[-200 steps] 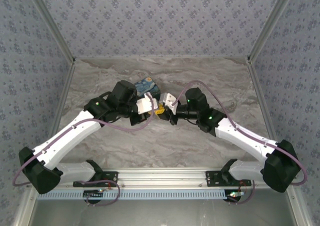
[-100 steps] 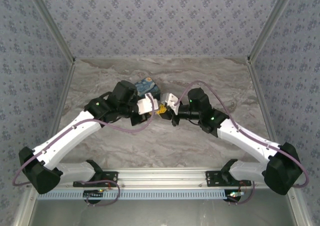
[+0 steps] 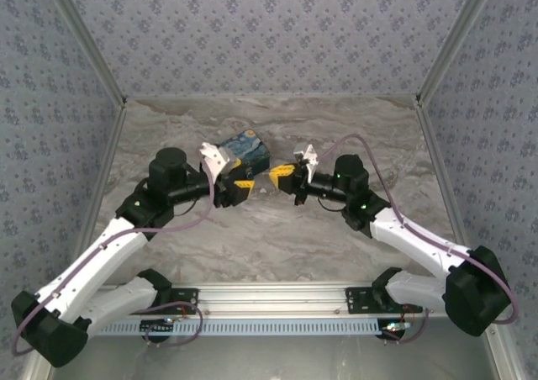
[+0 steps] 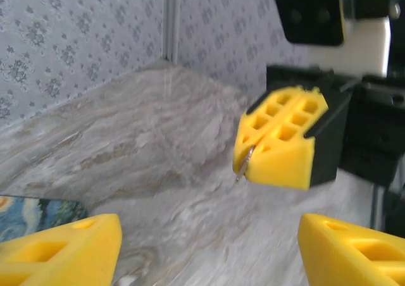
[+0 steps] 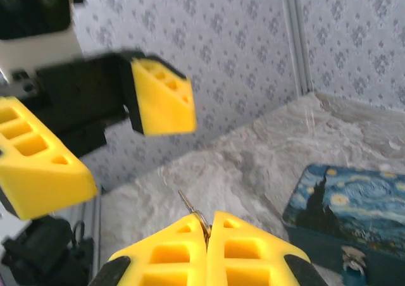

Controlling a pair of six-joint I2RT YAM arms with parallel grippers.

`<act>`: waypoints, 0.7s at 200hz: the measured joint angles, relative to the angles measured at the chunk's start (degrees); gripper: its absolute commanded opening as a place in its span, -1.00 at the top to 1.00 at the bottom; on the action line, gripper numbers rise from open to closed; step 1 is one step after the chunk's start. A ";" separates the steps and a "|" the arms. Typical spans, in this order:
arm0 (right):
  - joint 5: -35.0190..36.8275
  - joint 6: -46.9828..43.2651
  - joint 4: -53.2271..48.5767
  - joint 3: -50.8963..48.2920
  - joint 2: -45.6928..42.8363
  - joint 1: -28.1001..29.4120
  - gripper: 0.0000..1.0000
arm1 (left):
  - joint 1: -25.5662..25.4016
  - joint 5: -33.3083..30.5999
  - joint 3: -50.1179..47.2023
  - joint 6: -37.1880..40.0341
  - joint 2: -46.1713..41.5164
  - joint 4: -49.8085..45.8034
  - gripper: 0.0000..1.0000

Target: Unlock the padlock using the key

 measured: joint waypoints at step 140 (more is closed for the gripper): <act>4.74 23.17 17.00 1.77 7.48 3.45 1.00 | 0.11 3.08 -1.14 -32.61 5.68 20.15 -0.16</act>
